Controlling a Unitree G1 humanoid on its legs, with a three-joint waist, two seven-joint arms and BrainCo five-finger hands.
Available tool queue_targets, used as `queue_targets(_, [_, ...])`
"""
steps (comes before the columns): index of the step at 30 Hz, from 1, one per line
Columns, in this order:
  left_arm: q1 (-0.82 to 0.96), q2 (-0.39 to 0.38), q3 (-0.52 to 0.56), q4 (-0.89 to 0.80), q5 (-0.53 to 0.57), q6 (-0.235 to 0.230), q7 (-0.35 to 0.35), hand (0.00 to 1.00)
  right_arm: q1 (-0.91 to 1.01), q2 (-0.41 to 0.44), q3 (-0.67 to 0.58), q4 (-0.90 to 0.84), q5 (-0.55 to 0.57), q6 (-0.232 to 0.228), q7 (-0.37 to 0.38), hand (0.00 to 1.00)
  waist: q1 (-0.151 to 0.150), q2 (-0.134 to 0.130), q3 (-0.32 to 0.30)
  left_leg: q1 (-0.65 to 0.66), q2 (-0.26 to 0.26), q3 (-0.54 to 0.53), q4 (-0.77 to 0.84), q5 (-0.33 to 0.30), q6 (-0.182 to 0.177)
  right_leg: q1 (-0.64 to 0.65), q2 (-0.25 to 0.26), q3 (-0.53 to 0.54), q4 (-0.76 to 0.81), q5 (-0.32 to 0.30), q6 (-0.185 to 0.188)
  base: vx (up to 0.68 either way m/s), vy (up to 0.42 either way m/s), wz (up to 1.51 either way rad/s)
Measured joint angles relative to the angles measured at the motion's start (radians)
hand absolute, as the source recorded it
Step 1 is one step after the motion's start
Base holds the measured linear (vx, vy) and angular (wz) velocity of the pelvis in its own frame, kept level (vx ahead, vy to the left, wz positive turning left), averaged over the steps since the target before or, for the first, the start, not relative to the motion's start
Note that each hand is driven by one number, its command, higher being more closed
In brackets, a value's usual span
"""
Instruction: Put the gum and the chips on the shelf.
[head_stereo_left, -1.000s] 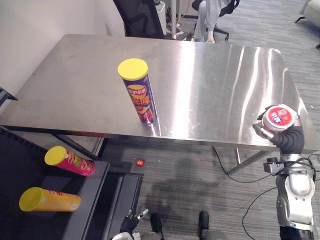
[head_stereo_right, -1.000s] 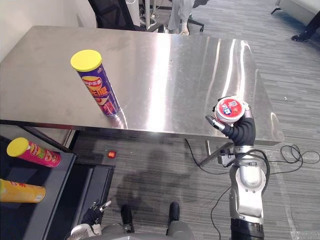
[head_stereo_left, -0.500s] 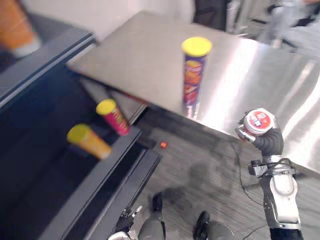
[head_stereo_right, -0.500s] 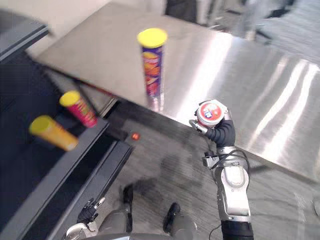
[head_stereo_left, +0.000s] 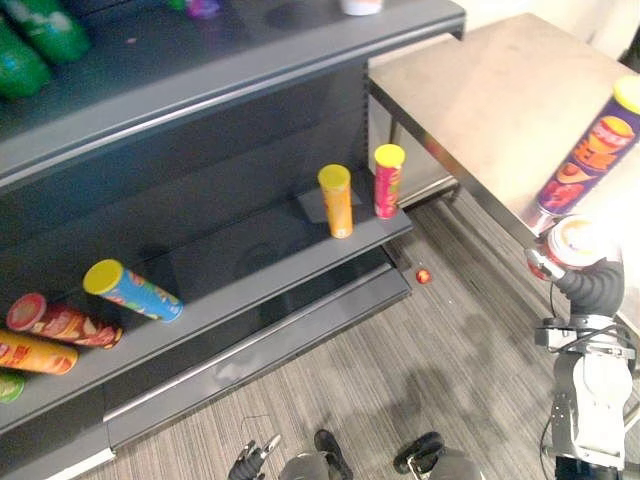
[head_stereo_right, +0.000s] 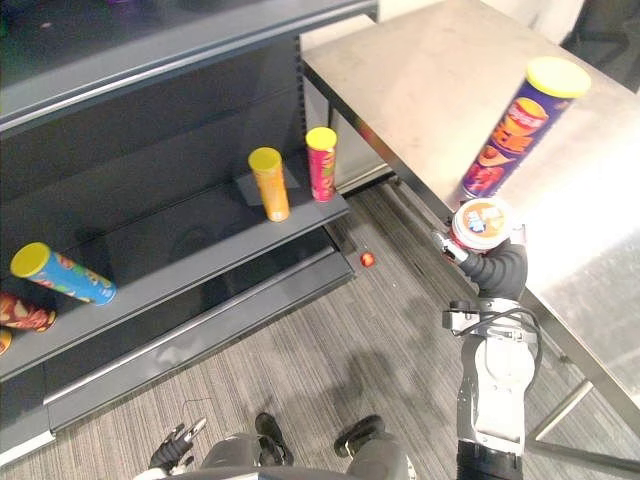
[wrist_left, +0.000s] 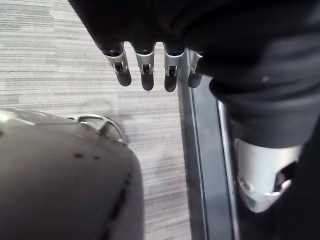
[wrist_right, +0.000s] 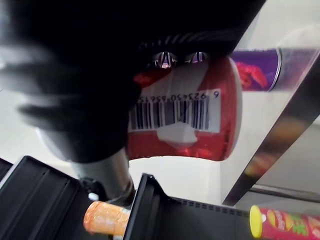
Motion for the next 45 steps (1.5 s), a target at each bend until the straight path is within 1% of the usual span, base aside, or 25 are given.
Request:
queue_targets(4, [0.000, 0.008, 0.012, 0.000, 0.009, -0.001, 0.004, 0.00, 0.003, 0.003, 0.004, 0.000, -0.012, 0.007, -0.004, 1.00, -0.007, -0.002, 0.000, -0.021, -0.030, -0.016, -0.009, -0.006, 0.022, 0.000, -0.007, -0.006, -0.035, 0.066, 0.002, -0.05, 0.217, 0.13])
queue_targets(5, [-0.005, 0.011, 0.023, -0.001, 0.031, -0.001, 0.009, 0.00, 0.002, 0.007, 0.006, 0.001, -0.029, 0.008, -0.007, 1.00, -0.012, -0.005, 0.000, -0.031, -0.033, -0.021, -0.002, -0.001, 0.035, 0.000, -0.004, -0.005, -0.044, 0.082, 0.003, 0.04, 0.178, 0.18])
queue_targets(7, [-0.010, 0.018, 0.040, -0.006, 0.032, -0.002, 0.016, 0.00, -0.001, 0.009, 0.032, 0.007, -0.040, 0.009, -0.015, 1.00, -0.009, -0.019, 0.003, -0.031, -0.037, -0.017, 0.000, 0.004, 0.044, -0.002, 0.008, 0.004, -0.077, 0.104, 0.006, 0.05, 0.128, 0.05])
queue_targets(10, [-0.009, 0.025, 0.062, -0.010, 0.030, -0.002, 0.021, 0.00, -0.006, 0.010, 0.057, 0.019, -0.041, 0.009, -0.018, 1.00, 0.004, -0.035, 0.001, -0.028, -0.038, -0.015, -0.005, 0.009, 0.052, -0.002, 0.025, 0.033, -0.106, 0.109, 0.010, 0.04, 0.016, -0.04])
queue_targets(18, [-0.004, 0.010, 0.080, -0.019, 0.034, -0.002, 0.011, 0.00, -0.022, 0.008, 0.071, 0.041, -0.045, 0.009, -0.002, 1.00, 0.008, -0.042, 0.004, 0.019, -0.048, -0.017, -0.143, 0.079, 0.033, 0.002, 0.057, 0.058, -0.124, 0.109, 0.010, 0.01, -0.061, -0.01])
queue_targets(20, [-0.005, 0.001, 0.077, -0.043, 0.031, -0.003, 0.009, 0.00, -0.031, 0.007, 0.104, 0.045, -0.045, 0.009, 0.002, 1.00, 0.016, -0.050, 0.009, -0.001, -0.039, -0.022, -0.113, 0.076, 0.031, 0.002, 0.061, 0.053, -0.130, 0.109, 0.011, 0.06, -0.053, 0.13])
queue_targets(22, [-0.009, 0.000, 0.072, -0.087, 0.029, -0.006, 0.005, 0.00, -0.063, 0.006, 0.157, 0.058, -0.046, 0.009, 0.002, 1.00, 0.031, -0.064, 0.016, -0.060, -0.014, -0.047, -0.024, 0.050, 0.040, 0.002, 0.064, 0.044, -0.134, 0.111, 0.009, 0.04, -0.032, 0.36])
queue_targets(23, [-0.009, 0.001, 0.069, -0.092, 0.028, -0.011, 0.005, 0.00, -0.074, 0.006, 0.173, 0.064, -0.048, 0.009, 0.002, 1.00, 0.034, -0.064, 0.016, -0.071, -0.009, -0.049, -0.010, 0.044, 0.046, 0.003, 0.066, 0.043, -0.135, 0.114, 0.011, 0.06, 0.020, 0.46])
queue_targets(25, [-0.008, 0.001, 0.067, -0.095, 0.019, -0.015, 0.005, 0.00, -0.104, 0.006, 0.221, 0.080, -0.068, 0.010, 0.008, 1.00, 0.063, -0.068, 0.024, -0.069, -0.013, -0.062, -0.005, 0.038, 0.054, 0.021, 0.062, 0.047, -0.135, 0.132, 0.017, 0.05, 0.076, 0.41])
queue_targets(26, [-0.006, 0.001, 0.066, -0.095, 0.019, -0.015, 0.005, 0.00, -0.104, 0.006, 0.230, 0.080, -0.068, 0.010, 0.012, 1.00, 0.068, -0.067, 0.024, -0.068, -0.019, -0.075, -0.015, 0.037, 0.055, 0.025, 0.054, 0.054, -0.123, 0.135, 0.020, 0.00, 0.114, 0.56])
queue_targets(27, [-0.002, 0.004, 0.065, -0.093, 0.019, -0.015, 0.006, 0.00, -0.100, 0.005, 0.246, 0.079, -0.068, 0.010, 0.021, 1.00, 0.068, -0.066, 0.024, -0.058, -0.040, -0.111, -0.045, 0.035, 0.062, 0.022, 0.029, 0.106, -0.063, 0.137, 0.018, 0.00, 0.107, 0.62])
queue_targets(28, [-0.001, 0.006, 0.052, -0.091, 0.018, -0.015, 0.006, 0.00, -0.097, 0.003, 0.250, 0.079, -0.068, 0.010, 0.025, 1.00, 0.066, -0.062, 0.026, -0.047, -0.053, -0.141, -0.059, 0.034, 0.062, 0.006, 0.012, 0.174, -0.015, 0.143, 0.001, 0.07, 0.155, 0.86])
queue_targets(29, [-0.001, 0.010, 0.016, -0.088, 0.018, -0.016, 0.013, 0.00, -0.091, -0.002, 0.249, 0.080, -0.073, 0.010, 0.029, 1.00, 0.061, -0.044, 0.035, -0.033, -0.063, -0.185, -0.071, 0.044, 0.083, -0.081, -0.002, 0.398, 0.114, 0.136, -0.069, 0.11, 0.161, 1.03])
queue_targets(30, [-0.005, 0.012, -0.012, -0.087, 0.019, -0.021, 0.019, 0.00, -0.078, -0.002, 0.249, 0.078, -0.077, 0.009, 0.041, 1.00, 0.053, -0.019, 0.048, -0.031, -0.056, -0.241, -0.074, 0.044, 0.087, -0.127, 0.085, 0.656, 0.109, 0.077, -0.015, 0.11, 0.145, 1.10])
queue_targets(31, [-0.006, 0.020, -0.014, -0.085, 0.019, -0.025, 0.022, 0.00, -0.069, -0.002, 0.250, 0.077, -0.077, 0.009, 0.045, 1.00, 0.047, -0.015, 0.050, -0.029, -0.058, -0.266, -0.080, 0.046, 0.090, -0.140, 0.122, 0.747, 0.094, 0.063, 0.004, 0.10, 0.105, 1.27])
queue_targets(32, [-0.005, 0.030, -0.012, -0.072, 0.019, -0.029, 0.027, 0.00, -0.051, 0.001, 0.258, 0.077, -0.077, 0.010, 0.045, 1.00, 0.037, -0.022, 0.049, -0.008, -0.080, -0.301, -0.105, 0.058, 0.091, -0.148, 0.163, 0.857, 0.060, 0.054, 0.020, 0.15, 0.064, 1.23])
queue_targets(33, [-0.005, 0.035, -0.009, -0.054, 0.019, -0.030, 0.034, 0.00, -0.038, 0.001, 0.270, 0.073, -0.077, 0.010, 0.046, 1.00, 0.030, -0.029, 0.049, 0.016, -0.102, -0.340, -0.121, 0.063, 0.095, -0.149, 0.182, 0.915, 0.027, 0.054, 0.021, 0.17, 0.051, 1.18])
queue_targets(36, [-0.010, 0.040, -0.011, -0.039, 0.019, -0.031, 0.038, 0.00, -0.010, 0.002, 0.290, 0.035, -0.076, 0.010, 0.054, 1.00, 0.023, -0.036, 0.046, 0.034, -0.129, -0.425, -0.121, 0.064, 0.093, -0.159, 0.237, 1.013, -0.045, 0.058, 0.027, 0.15, -0.017, 1.01])
queue_targets(37, [-0.012, 0.043, -0.010, -0.035, 0.019, -0.031, 0.038, 0.00, 0.002, 0.002, 0.290, 0.026, -0.076, 0.009, 0.062, 1.00, 0.021, -0.042, 0.044, 0.038, -0.137, -0.450, -0.118, 0.061, 0.084, -0.158, 0.242, 1.037, -0.064, 0.063, 0.034, 0.21, -0.088, 1.16])
queue_targets(38, [-0.016, 0.043, -0.008, -0.021, 0.020, -0.032, 0.037, 0.00, 0.012, 0.004, 0.290, 0.019, -0.074, 0.009, 0.072, 1.00, 0.021, -0.050, 0.039, 0.040, -0.143, -0.474, -0.106, 0.054, 0.071, -0.152, 0.241, 1.046, -0.094, 0.074, 0.049, 0.22, -0.131, 0.95])
queue_targets(39, [-0.017, 0.047, -0.002, -0.004, 0.019, -0.031, 0.037, 0.00, 0.016, 0.016, 0.291, 0.014, -0.073, 0.009, 0.081, 1.00, 0.024, -0.064, 0.031, 0.042, -0.143, -0.486, -0.094, 0.042, 0.052, -0.145, 0.238, 1.041, -0.131, 0.111, 0.076, 0.22, -0.162, 0.71])
queue_targets(40, [-0.017, 0.046, 0.009, 0.003, 0.019, -0.030, 0.037, 0.00, 0.016, 0.018, 0.291, 0.011, -0.070, 0.009, 0.086, 1.00, 0.025, -0.063, 0.031, 0.044, -0.132, -0.486, -0.085, 0.035, 0.029, -0.120, 0.244, 1.037, -0.149, 0.102, 0.085, 0.18, -0.154, 0.36])
queue_targets(42, [-0.014, 0.019, 0.032, 0.004, 0.019, -0.030, 0.034, 0.00, 0.023, 0.019, 0.288, -0.005, -0.057, 0.008, 0.088, 1.00, 0.024, -0.059, 0.029, 0.050, -0.100, -0.484, -0.089, 0.036, -0.005, -0.078, 0.270, 1.013, -0.207, 0.103, 0.084, 0.15, -0.182, 0.16])
queue_targets(44, [-0.017, 0.002, 0.049, 0.011, 0.021, -0.030, 0.029, 0.00, 0.035, 0.021, 0.279, -0.007, -0.053, 0.008, 0.090, 1.00, 0.020, -0.054, 0.020, 0.059, -0.070, -0.488, -0.109, 0.035, -0.015, -0.043, 0.297, 0.983, -0.259, 0.103, 0.084, 0.12, -0.190, 0.18])
queue_targets(45, [-0.018, 0.002, 0.051, 0.012, 0.021, -0.030, 0.026, 0.00, 0.051, 0.029, 0.265, -0.007, -0.036, 0.008, 0.090, 1.00, 0.012, -0.052, 0.015, 0.059, -0.058, -0.493, -0.120, 0.044, -0.030, -0.029, 0.306, 0.961, -0.281, 0.102, 0.082, 0.10, -0.159, 0.46])
